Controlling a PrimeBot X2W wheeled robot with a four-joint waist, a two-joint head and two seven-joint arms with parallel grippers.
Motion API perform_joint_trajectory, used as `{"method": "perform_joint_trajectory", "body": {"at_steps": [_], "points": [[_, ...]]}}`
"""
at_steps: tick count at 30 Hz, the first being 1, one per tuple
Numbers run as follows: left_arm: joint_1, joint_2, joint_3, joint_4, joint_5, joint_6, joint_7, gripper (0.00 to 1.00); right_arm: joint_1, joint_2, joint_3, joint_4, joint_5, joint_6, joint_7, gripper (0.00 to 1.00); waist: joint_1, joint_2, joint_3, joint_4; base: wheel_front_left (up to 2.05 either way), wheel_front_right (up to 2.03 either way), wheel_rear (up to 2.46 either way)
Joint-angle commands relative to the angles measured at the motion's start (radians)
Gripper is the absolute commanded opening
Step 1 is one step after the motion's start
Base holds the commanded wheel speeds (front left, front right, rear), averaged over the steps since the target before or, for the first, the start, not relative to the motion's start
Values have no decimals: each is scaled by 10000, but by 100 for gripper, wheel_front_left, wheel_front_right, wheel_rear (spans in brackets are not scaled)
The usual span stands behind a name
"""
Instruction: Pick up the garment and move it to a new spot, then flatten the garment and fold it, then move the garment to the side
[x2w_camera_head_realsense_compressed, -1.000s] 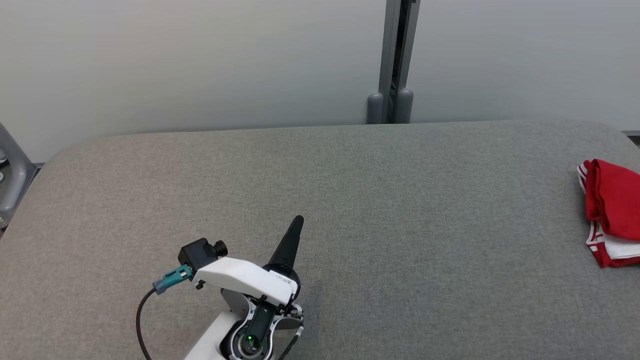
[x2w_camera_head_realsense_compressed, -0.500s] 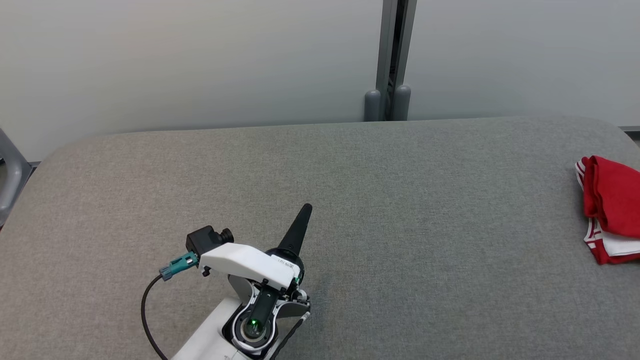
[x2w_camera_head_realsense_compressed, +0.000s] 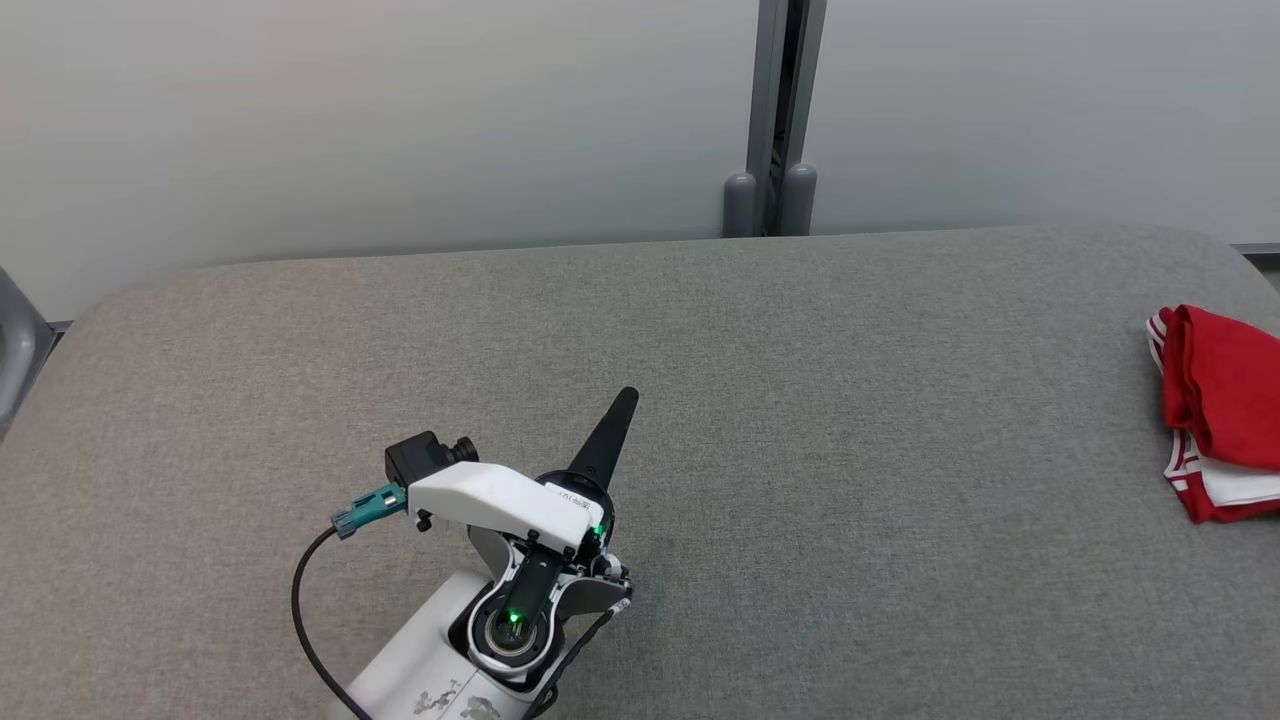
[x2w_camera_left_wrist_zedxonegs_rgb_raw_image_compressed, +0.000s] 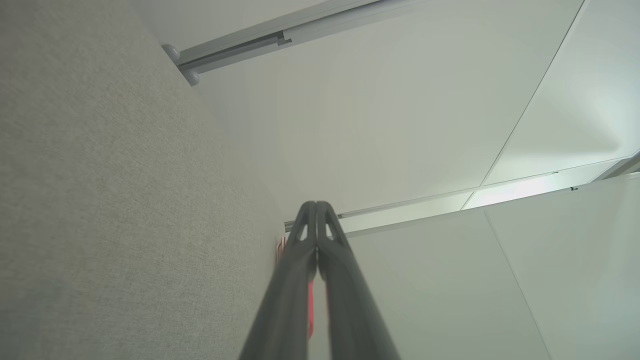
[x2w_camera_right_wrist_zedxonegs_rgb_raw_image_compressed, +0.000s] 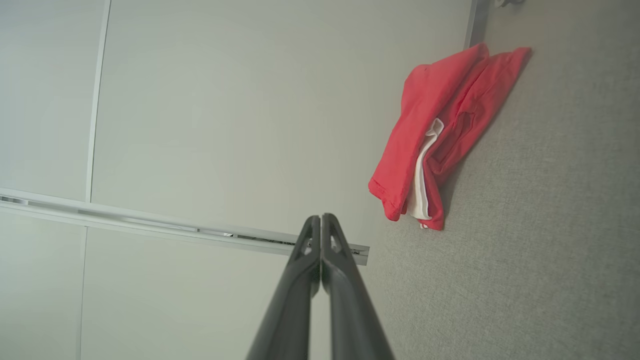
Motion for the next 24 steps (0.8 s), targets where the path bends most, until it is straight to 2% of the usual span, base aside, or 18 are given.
{"method": "perform_joint_trajectory", "body": {"at_steps": [1,24], "points": [[-315,43,-78,51,-238,-86,34,0,86,-2,-149,-149,274,4,79,0,0,0,10,-8,0,0,0],[-1113,54,-713,488,-2052,-359,221,0,569,177,-1041,-619,2028,4,481,0,0,0,142,-123,0,0,0]]}}
